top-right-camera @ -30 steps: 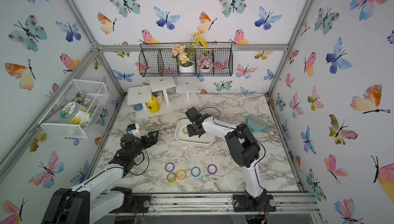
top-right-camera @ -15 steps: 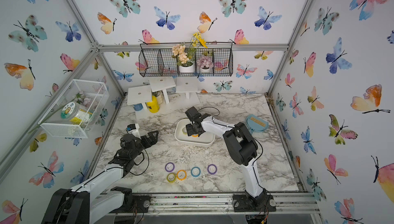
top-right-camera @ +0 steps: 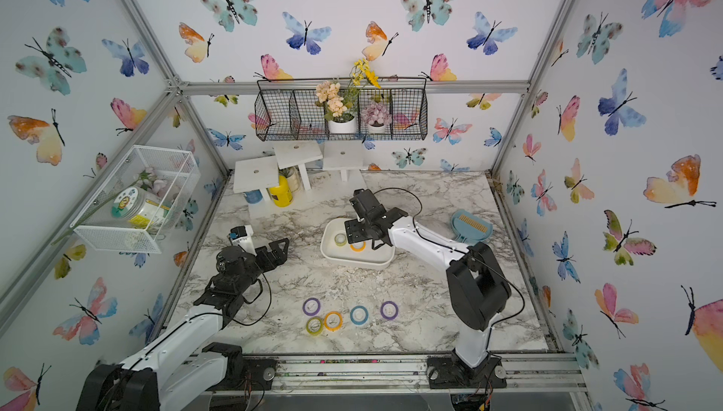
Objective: Put the transparent tape into the storage box
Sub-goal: Pick up the tape at the center of the board.
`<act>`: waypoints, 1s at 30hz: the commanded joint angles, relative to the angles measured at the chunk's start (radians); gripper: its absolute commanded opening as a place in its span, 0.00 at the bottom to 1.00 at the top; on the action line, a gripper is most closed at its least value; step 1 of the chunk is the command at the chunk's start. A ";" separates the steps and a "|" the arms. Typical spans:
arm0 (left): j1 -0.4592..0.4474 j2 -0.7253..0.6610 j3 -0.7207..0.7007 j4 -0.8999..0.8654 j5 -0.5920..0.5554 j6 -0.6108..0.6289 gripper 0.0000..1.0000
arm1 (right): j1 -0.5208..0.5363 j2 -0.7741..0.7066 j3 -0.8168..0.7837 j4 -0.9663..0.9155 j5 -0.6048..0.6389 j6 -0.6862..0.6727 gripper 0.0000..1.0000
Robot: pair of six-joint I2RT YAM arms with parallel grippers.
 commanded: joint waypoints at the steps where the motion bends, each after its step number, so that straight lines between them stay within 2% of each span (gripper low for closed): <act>1: -0.001 -0.050 0.065 -0.157 0.040 0.056 0.99 | -0.007 -0.133 -0.133 0.095 0.088 -0.027 0.79; 7: -0.053 -0.184 0.108 -0.425 0.042 0.027 0.99 | -0.008 -0.371 -0.435 0.305 0.236 -0.038 0.85; 9: -0.089 -0.221 0.124 -0.506 0.027 0.019 0.99 | -0.008 -0.433 -0.523 0.370 0.274 -0.040 0.87; 13: -0.218 -0.264 0.160 -0.658 -0.059 -0.005 0.99 | -0.008 -0.549 -0.667 0.490 0.366 -0.048 0.99; 19: -0.464 -0.199 0.183 -0.749 -0.160 -0.135 0.99 | -0.008 -0.685 -0.789 0.541 0.486 0.026 0.99; 30: -0.785 -0.061 0.249 -0.930 -0.335 -0.323 0.99 | -0.007 -0.755 -0.877 0.598 0.651 0.031 0.99</act>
